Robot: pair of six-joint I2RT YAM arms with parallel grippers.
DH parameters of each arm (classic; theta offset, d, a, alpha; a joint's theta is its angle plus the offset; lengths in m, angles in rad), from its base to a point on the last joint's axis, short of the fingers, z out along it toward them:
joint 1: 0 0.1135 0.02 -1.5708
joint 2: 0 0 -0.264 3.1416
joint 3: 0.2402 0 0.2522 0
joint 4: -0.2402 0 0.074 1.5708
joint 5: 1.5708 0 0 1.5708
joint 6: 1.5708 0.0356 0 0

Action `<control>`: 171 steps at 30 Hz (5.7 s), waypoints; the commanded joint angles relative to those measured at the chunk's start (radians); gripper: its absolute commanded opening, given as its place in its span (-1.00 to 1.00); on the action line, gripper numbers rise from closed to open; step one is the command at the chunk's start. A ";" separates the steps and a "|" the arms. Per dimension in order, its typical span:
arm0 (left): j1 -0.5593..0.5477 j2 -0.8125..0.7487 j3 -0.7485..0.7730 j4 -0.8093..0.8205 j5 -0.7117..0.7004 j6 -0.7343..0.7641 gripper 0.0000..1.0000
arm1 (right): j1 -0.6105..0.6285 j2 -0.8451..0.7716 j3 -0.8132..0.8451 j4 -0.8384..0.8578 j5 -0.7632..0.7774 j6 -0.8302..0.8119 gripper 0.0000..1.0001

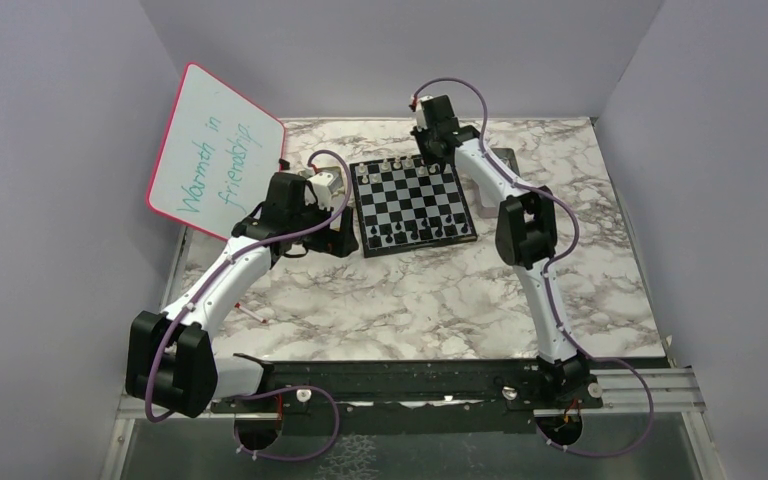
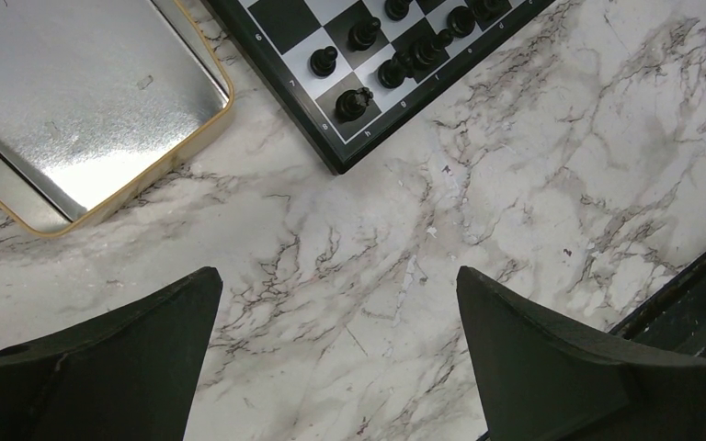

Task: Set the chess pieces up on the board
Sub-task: Place the chess piece on the chessboard, then pick up the chess piece from the storage box.

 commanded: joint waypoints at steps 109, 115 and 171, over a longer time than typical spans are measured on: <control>0.134 0.718 0.670 0.053 -0.260 0.084 -0.43 | 0.007 -1.150 -1.156 0.456 -0.375 0.393 0.55; 0.134 0.767 0.686 0.061 -0.269 -0.009 -0.54 | 0.007 -1.149 -1.164 0.459 -0.363 0.391 0.55; 0.102 0.859 0.637 0.113 -0.377 -0.208 -0.59 | 0.007 -1.075 -1.160 0.481 -0.379 0.395 0.55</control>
